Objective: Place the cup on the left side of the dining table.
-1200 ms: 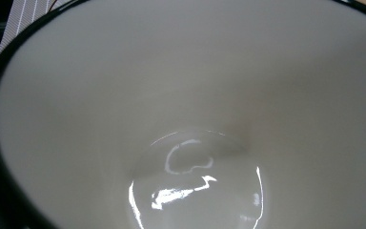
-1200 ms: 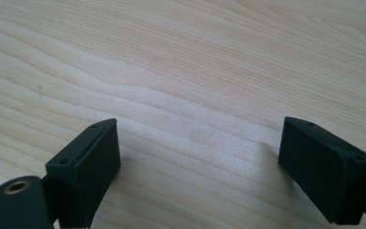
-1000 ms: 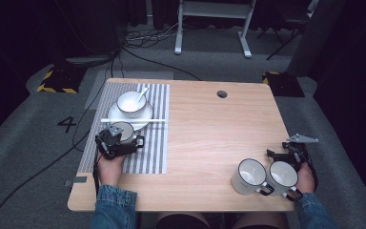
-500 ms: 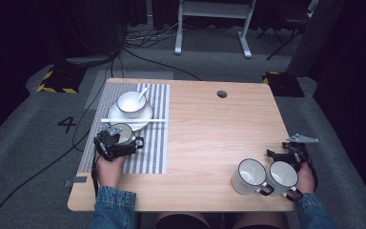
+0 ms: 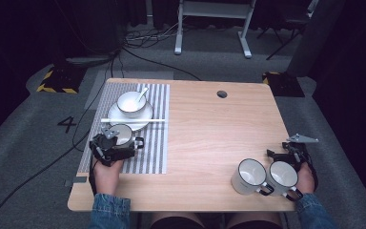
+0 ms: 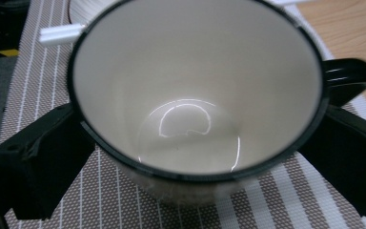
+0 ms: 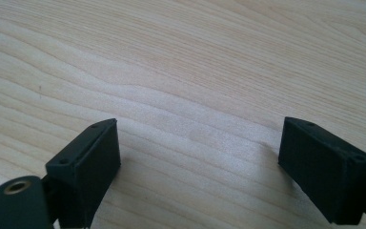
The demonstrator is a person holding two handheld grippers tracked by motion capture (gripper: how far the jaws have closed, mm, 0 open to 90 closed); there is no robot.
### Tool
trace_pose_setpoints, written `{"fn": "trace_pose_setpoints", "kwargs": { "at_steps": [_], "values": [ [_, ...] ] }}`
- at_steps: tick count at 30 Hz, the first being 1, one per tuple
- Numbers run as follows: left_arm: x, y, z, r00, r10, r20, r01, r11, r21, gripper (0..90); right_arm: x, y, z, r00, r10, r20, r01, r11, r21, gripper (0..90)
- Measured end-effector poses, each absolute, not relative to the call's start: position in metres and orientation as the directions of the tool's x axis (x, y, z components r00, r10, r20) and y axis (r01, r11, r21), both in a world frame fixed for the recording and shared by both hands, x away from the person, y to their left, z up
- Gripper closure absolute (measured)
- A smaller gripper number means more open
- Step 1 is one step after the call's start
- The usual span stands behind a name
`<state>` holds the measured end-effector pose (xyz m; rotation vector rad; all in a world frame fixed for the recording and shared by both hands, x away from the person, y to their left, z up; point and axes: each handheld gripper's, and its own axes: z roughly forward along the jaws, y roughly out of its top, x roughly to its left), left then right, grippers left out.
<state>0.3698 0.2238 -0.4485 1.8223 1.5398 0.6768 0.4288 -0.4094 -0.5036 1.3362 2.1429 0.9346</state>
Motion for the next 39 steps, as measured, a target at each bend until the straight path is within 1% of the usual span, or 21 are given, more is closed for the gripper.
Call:
{"fn": "trace_pose_setpoints", "kwargs": {
  "at_steps": [3, 7, 11, 15, 24, 26, 39],
  "values": [
    [0.358, 0.224, -0.442, 0.183, 0.982, -0.046, 0.624, -0.08, 0.778, 0.0, 0.429, -0.409, -0.504, -0.433, 0.901, -0.018, 0.6, 0.303, 0.74, 13.9],
    [0.345, 0.223, -0.434, 0.238, 0.969, -0.071, 0.599, -0.089, 0.795, 0.1, 0.429, -0.409, -0.504, -0.433, 0.901, -0.018, 0.6, 0.303, 0.74, 13.9],
    [0.334, 0.216, -0.428, 0.303, 0.951, -0.061, 0.578, -0.133, 0.805, 1.4, 0.428, -0.409, -0.503, -0.428, 0.904, -0.014, 0.605, 0.298, 0.738, 13.9],
    [0.325, 0.211, -0.428, 0.339, 0.94, -0.042, 0.588, -0.177, 0.789, 1.7, 0.428, -0.409, -0.503, -0.431, 0.902, -0.016, 0.602, 0.301, 0.74, 13.9],
    [0.306, 0.221, -0.433, 0.326, 0.943, -0.065, 0.608, -0.156, 0.779, 2.4, 0.428, -0.409, -0.503, -0.431, 0.902, -0.016, 0.602, 0.301, 0.74, 13.9],
    [0.303, 0.224, -0.435, 0.32, 0.946, -0.057, 0.61, -0.159, 0.776, 2.4, 0.428, -0.409, -0.503, -0.431, 0.902, -0.017, 0.601, 0.302, 0.74, 13.9],
    [0.288, 0.243, -0.458, 0.295, 0.953, -0.065, 0.676, -0.161, 0.719, 2.8, 0.429, -0.409, -0.503, -0.432, 0.902, -0.017, 0.601, 0.302, 0.74, 14.0]
  ]
}}
